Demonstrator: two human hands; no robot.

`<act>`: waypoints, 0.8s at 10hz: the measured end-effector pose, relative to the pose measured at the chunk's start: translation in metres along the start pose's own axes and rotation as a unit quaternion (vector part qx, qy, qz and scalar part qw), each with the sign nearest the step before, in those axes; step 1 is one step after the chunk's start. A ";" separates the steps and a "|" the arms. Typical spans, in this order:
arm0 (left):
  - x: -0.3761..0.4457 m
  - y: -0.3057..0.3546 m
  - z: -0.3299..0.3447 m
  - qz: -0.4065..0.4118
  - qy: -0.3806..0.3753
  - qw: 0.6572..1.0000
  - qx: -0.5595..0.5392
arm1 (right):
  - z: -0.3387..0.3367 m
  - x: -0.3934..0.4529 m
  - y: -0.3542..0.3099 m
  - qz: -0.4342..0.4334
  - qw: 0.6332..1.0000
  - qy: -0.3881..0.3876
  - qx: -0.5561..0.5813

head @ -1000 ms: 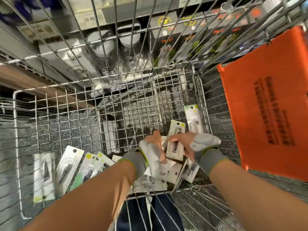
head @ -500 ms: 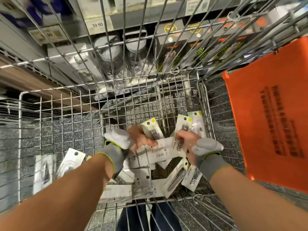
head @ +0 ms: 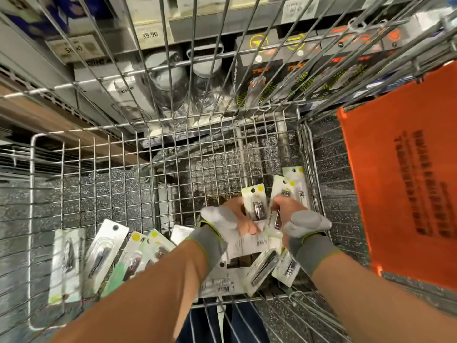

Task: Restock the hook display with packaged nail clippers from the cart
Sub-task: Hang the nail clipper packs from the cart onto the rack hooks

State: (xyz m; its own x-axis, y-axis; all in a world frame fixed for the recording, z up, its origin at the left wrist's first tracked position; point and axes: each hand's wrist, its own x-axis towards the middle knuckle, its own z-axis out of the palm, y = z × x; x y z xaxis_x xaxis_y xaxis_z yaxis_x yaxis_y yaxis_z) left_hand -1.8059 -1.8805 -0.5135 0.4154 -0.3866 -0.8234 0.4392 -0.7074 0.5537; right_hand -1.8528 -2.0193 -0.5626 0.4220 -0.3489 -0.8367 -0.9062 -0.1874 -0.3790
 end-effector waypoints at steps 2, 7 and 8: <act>0.004 -0.001 0.002 -0.042 0.010 0.999 -0.006 | 0.002 -0.005 0.004 0.015 0.992 0.047 0.117; -0.007 0.010 -0.068 0.048 -0.069 0.996 -0.012 | -0.004 -0.028 -0.052 -0.010 0.950 -0.180 0.257; -0.008 0.012 -0.074 0.008 -0.149 0.988 -0.044 | 0.004 -0.032 -0.062 -0.074 0.953 -0.184 0.229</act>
State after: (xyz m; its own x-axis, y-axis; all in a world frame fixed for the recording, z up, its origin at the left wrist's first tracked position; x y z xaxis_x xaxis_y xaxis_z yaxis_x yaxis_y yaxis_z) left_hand -1.7452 -1.8414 -0.4909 0.1766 -0.5634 -0.8071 0.5079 -0.6502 0.5651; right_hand -1.8098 -1.9925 -0.5142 0.5849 0.0119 -0.8111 -0.7888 0.2413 -0.5653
